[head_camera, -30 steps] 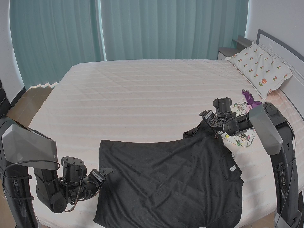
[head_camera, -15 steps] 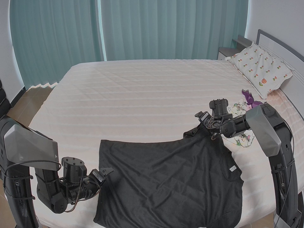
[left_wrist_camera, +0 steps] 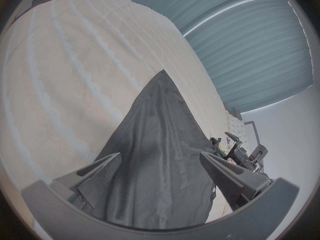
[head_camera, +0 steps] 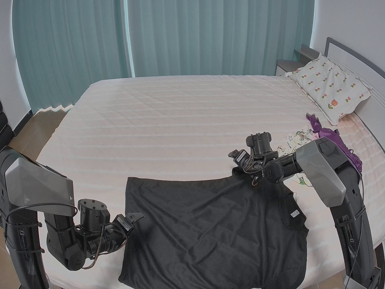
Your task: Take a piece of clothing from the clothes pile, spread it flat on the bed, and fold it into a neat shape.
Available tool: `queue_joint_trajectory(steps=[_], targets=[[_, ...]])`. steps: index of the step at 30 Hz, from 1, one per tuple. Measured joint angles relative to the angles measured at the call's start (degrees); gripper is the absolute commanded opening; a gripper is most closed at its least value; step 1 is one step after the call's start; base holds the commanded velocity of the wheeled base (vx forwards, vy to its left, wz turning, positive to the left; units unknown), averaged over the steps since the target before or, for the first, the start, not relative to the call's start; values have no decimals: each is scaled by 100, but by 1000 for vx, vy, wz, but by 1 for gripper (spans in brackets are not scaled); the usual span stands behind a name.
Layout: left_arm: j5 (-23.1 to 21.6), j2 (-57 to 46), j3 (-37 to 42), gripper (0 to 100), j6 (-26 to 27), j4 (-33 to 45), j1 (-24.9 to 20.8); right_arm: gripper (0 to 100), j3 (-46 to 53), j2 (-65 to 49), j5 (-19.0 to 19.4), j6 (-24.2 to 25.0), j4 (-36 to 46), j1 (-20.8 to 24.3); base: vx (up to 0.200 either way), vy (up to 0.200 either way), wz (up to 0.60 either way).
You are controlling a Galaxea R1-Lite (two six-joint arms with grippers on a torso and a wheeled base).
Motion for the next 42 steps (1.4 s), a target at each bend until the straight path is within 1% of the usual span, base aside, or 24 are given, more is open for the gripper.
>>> queue_joint_trajectory(steps=[4,5,11,15,17,21,25,29,30,36,39,42], targets=[[54,2,2,100,-4,-2,0,100,-132,118,-2,2,27,12,0,0,0],[57,5,2,100,-4,-2,-1,0,-160,149,-2,-2,29,15,0,0,0],[71,10,0,100,-6,0,-15,0,-350,328,-41,-11,126,1,0,0,0],[73,10,0,100,-4,-2,-20,0,-603,440,-117,0,386,-18,0,0,0],[73,11,0,100,-4,-2,-20,0,-711,451,-137,18,385,-29,0,0,0],[73,11,0,100,-4,-2,-20,0,-820,396,-224,65,227,-43,0,0,0],[76,11,0,100,-6,0,-17,0,-837,341,-288,49,-145,-29,0,0,0],[76,11,-5,100,-6,-2,-17,0,-722,261,-306,11,-145,-18,0,0,0],[76,11,-5,100,-9,-2,-17,100,-634,226,-304,0,-154,-22,0,0,0],[171,10,-17,100,-11,-27,-6,100,205,-100,-246,-37,-208,-71,0,0,0],[278,-4,-35,100,5,-123,29,100,857,-397,-176,-46,-318,-112,0,0,0],[340,-43,-44,100,108,-213,99,100,1638,-750,-115,-61,-660,-173,0,0,0]])
